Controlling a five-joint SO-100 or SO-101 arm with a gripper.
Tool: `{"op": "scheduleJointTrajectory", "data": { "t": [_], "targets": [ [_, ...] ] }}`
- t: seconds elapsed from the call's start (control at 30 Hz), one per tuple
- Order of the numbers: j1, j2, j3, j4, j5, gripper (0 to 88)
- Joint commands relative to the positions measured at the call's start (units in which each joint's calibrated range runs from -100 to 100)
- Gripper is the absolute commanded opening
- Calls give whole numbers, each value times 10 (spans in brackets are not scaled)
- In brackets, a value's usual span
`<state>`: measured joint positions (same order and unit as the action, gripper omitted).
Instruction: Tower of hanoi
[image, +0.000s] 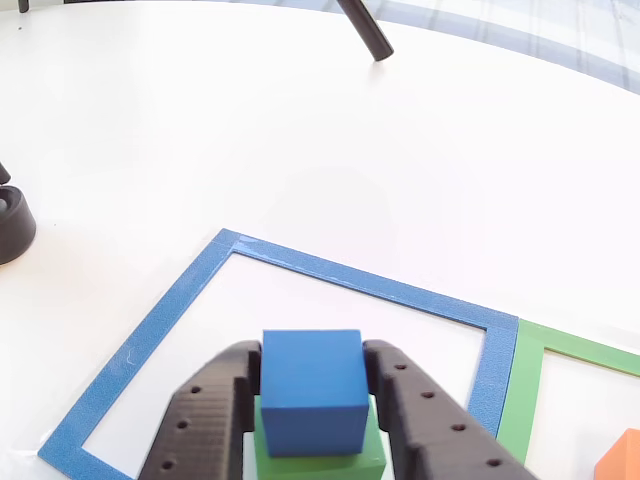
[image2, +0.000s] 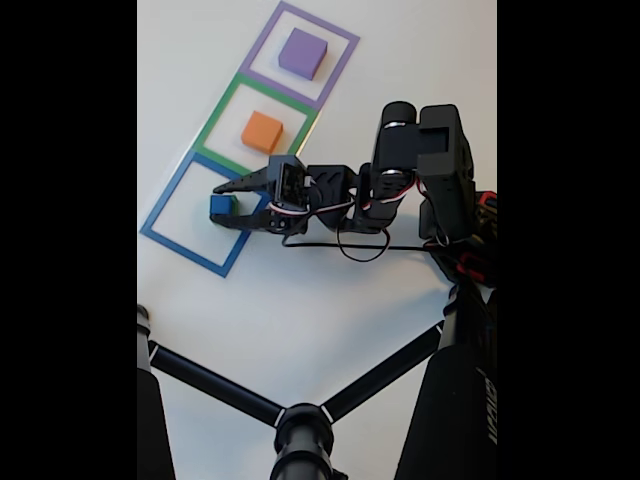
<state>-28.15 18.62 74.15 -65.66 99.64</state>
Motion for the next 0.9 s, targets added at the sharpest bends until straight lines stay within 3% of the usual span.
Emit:
{"op": "scheduleJointTrajectory", "data": {
  "t": [0.0, 0.27, 0.4, 0.67, 0.87],
  "targets": [
    [4, -4, -10, 10, 4, 40],
    [5, -25, -9, 24, 4, 32],
    [8, -99, -5, 86, 4, 32],
    [16, -386, 18, 358, 4, 37],
    [40, -598, -32, 658, 4, 32]
  ]
}}
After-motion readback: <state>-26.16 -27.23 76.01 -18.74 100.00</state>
